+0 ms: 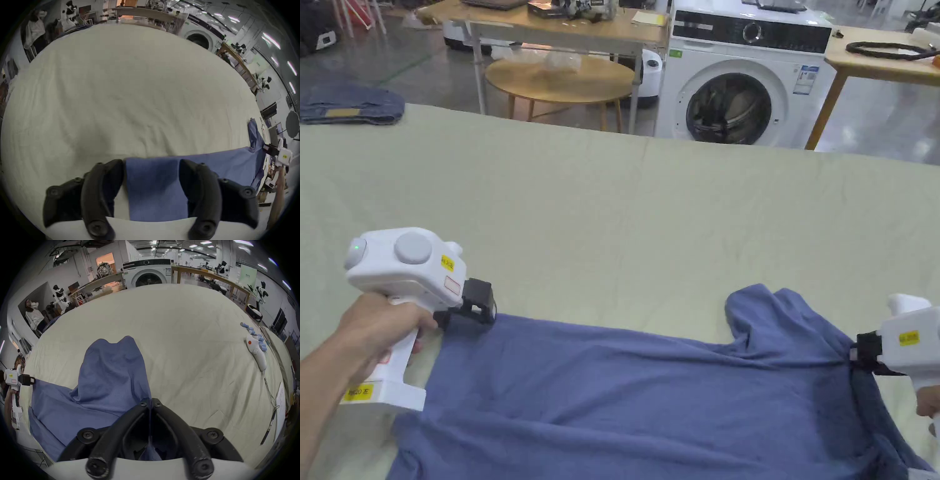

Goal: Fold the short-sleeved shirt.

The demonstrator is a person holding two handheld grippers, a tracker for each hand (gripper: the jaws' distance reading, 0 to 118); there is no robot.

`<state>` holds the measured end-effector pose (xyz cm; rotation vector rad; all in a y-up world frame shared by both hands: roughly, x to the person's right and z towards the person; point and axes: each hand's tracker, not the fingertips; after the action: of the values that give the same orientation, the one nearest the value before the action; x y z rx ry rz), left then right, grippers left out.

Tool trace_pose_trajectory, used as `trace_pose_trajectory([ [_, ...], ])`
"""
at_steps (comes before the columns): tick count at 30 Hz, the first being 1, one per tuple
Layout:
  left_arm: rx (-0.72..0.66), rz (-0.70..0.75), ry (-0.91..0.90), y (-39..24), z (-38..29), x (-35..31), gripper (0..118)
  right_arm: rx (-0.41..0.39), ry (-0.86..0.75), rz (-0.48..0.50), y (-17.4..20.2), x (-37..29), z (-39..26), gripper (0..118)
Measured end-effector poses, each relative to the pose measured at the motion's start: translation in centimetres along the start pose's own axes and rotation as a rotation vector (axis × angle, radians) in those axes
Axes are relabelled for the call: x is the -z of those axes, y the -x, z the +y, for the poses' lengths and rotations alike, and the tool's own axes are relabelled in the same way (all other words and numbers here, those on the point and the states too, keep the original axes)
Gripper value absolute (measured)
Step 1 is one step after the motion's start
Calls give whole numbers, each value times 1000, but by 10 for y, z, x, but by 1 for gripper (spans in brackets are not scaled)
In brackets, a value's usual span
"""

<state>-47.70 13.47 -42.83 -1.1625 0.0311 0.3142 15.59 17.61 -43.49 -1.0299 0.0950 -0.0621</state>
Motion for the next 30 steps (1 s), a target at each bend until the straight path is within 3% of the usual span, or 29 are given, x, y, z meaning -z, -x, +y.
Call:
trace_pose_trajectory([
  [2, 48, -31, -23, -3, -2, -3, 14, -5, -1, -2, -1, 1, 1, 0],
  [4, 83, -13, -26, -5, -5, -7, 1, 1, -4, 3, -3, 4, 3, 0],
  [6, 79, 11, -41, -4, -10, -8, 0, 1, -8, 0, -2, 5, 2, 0],
  [8, 54, -66, -71, -4, -18, -15, 0, -4, -12, 7, -2, 5, 1, 0],
  [13, 102, -31, -134, -10, -37, -30, 0, 8, -40, 22, -5, -3, 0, 0],
  [30, 145, -141, -384, -6, -107, -149, 0, -57, -242, 124, -11, -124, -44, 0],
])
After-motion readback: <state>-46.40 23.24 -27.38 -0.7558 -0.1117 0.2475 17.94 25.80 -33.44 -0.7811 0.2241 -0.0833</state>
